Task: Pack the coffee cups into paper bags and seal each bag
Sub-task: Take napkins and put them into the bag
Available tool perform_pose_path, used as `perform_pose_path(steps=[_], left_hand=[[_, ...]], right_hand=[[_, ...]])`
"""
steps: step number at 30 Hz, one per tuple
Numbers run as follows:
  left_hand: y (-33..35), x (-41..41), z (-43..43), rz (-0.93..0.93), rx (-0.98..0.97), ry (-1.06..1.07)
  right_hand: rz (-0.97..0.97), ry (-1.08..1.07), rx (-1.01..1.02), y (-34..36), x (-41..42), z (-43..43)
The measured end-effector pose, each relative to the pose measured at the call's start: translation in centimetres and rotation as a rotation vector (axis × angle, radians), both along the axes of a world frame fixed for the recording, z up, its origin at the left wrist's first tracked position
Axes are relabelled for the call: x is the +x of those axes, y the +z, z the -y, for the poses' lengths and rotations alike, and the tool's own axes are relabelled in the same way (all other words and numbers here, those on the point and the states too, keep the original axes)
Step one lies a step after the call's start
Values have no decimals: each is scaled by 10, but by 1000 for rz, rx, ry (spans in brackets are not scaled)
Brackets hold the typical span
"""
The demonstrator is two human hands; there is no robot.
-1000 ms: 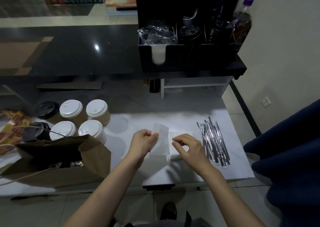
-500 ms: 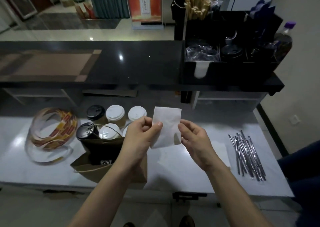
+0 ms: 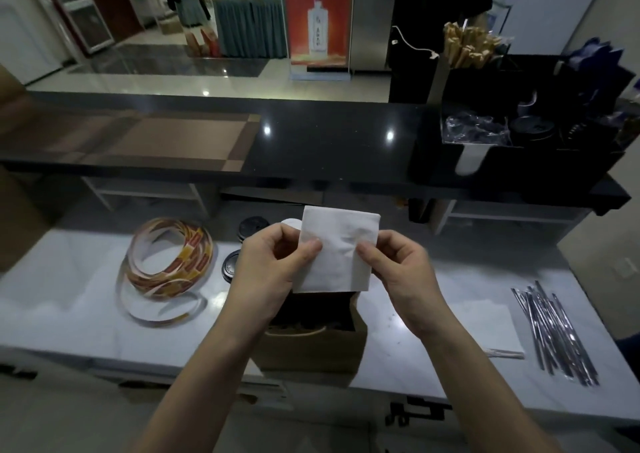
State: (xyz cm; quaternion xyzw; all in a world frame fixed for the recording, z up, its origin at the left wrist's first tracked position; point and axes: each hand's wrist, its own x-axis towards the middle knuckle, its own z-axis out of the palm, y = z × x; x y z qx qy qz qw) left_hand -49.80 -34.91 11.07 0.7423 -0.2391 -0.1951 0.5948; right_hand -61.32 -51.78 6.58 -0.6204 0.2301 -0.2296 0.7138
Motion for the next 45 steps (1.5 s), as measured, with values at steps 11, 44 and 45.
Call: perform_pose_path(steps=[11, 44, 45], left_hand=[[-44, 52, -52, 141, 141, 6], [-124, 59, -76, 442, 637, -311], [-124, 59, -75, 444, 633, -315]], right_hand=[[-114, -44, -234, -17, 26, -44], [-666, -4, -512, -69, 52, -70], [-694, 10, -510, -71, 52, -68]])
